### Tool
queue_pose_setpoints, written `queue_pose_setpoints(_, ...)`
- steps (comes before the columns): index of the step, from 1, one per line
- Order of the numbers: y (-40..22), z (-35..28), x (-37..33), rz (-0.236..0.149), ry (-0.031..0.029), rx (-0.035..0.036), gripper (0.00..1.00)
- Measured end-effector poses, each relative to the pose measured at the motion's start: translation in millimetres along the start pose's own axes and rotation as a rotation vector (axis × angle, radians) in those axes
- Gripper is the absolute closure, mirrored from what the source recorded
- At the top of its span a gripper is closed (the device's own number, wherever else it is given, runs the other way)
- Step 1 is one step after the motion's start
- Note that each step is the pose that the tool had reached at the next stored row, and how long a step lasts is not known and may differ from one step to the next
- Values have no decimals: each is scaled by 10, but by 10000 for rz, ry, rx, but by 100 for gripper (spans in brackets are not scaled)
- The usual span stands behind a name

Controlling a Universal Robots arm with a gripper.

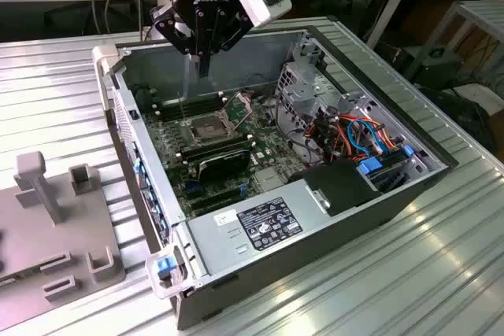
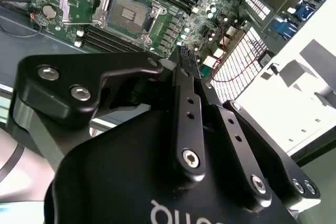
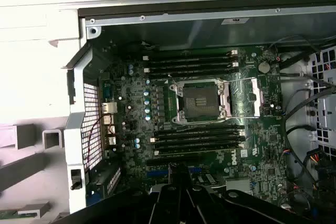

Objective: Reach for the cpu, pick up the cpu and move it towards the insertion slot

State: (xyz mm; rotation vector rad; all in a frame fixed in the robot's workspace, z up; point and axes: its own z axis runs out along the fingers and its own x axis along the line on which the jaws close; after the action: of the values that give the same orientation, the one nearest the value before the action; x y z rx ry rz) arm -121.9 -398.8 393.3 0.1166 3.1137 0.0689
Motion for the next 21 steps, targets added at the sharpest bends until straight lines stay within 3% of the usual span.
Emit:
queue_pose_setpoints(6, 0, 0, 0, 0, 3, 1, 89)
queue_pose_setpoints(21, -2, 6, 25, 7, 94, 5, 89)
